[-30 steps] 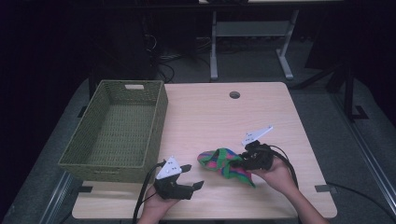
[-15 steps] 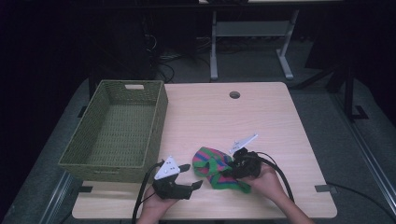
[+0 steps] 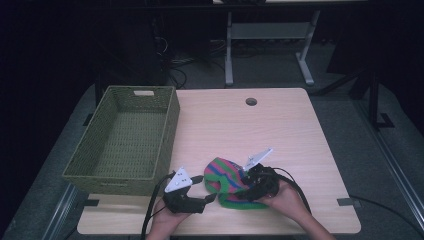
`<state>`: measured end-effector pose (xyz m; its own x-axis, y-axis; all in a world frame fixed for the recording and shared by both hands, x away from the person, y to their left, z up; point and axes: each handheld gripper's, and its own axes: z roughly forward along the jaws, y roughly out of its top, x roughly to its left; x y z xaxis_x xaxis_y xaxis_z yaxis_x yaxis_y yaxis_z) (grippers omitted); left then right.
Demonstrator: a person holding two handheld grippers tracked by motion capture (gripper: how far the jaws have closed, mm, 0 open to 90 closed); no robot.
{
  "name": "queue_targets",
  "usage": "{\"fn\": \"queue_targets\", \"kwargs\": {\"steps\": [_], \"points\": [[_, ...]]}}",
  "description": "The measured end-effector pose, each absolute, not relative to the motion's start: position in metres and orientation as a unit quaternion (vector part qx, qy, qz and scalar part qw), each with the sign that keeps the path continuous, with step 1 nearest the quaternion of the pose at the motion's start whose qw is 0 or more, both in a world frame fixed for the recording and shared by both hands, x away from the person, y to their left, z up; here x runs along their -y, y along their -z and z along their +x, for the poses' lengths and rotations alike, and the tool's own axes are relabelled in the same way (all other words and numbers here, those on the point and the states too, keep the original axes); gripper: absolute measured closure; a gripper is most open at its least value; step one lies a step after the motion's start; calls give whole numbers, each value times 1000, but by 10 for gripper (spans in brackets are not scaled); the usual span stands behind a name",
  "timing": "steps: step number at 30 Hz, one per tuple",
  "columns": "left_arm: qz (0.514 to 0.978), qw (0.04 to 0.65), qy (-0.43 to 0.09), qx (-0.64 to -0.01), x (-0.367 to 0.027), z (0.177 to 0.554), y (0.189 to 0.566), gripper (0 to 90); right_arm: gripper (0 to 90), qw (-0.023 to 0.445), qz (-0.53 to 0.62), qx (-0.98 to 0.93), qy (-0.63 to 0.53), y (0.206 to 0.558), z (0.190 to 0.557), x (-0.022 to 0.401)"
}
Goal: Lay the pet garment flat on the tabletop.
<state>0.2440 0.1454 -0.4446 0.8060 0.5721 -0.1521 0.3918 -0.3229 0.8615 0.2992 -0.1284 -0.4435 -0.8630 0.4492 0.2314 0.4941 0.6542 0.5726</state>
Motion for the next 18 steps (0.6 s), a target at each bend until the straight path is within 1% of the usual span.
{"fn": "queue_targets", "kwargs": {"steps": [8,9,10,11,14,18], "points": [[808,500,-92,-297,-145,244,444,251,338,31,-241,902,357,418,290,131],[808,500,-93,-297,-144,244,444,250,352,24,-229,904,359,413,288,128],[808,500,-93,-297,-144,244,444,250,352,24,-229,904,359,413,288,128],[808,500,-94,-297,-145,244,444,250,416,21,-217,907,361,411,287,124],[807,500,-93,-298,-145,244,444,250,437,19,-207,910,359,413,287,118],[807,500,-91,-300,-146,244,445,250,441,17,-197,919,342,421,290,107]]}}
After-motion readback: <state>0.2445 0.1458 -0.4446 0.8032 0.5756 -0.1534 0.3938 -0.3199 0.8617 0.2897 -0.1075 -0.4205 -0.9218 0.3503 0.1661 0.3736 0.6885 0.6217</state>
